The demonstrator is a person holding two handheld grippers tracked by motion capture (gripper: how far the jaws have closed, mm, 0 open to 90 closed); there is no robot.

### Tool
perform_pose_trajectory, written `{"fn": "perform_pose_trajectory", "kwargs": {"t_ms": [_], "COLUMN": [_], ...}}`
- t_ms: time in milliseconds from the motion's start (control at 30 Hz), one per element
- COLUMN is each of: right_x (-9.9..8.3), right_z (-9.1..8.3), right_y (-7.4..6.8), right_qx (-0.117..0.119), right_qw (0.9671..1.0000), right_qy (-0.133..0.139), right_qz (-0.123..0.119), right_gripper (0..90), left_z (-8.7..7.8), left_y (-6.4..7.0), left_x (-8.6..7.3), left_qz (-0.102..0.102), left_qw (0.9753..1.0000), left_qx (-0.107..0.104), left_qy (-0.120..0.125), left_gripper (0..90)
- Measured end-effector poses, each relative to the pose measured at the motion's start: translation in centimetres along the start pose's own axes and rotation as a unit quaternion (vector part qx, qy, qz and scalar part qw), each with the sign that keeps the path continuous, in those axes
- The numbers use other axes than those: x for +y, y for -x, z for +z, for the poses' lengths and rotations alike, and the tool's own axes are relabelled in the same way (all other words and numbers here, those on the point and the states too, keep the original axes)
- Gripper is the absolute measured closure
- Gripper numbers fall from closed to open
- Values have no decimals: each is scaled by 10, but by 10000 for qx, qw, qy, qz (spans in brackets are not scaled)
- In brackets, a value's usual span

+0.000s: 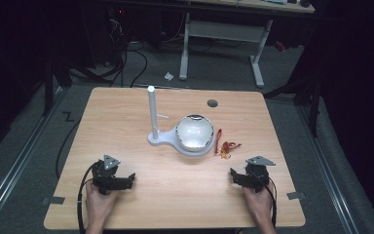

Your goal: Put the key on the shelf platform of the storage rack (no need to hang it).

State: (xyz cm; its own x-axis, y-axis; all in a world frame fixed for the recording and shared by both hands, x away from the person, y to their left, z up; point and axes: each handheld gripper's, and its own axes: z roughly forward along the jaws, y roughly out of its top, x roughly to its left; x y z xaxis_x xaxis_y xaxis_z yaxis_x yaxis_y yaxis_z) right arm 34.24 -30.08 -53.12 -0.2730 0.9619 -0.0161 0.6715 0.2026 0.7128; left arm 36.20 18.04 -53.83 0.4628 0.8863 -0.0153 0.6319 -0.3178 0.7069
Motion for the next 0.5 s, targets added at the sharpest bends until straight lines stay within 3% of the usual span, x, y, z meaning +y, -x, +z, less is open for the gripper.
{"fn": "perform_pose_trajectory", "kwargs": {"t_ms": [500], "right_x": [-1], "right_z": [-1], "right_y": [0], "right_qx": [3], "right_qw": [10000], "right_qy": [5], "right_qz": [-2], "right_gripper": [218], "left_z": [0], "left_y": [1], "left_x": [0], "left_qz": [37], "left_qw": [10000], "left_qx": [-40], "left_qy": [34], "left_gripper": [45]}}
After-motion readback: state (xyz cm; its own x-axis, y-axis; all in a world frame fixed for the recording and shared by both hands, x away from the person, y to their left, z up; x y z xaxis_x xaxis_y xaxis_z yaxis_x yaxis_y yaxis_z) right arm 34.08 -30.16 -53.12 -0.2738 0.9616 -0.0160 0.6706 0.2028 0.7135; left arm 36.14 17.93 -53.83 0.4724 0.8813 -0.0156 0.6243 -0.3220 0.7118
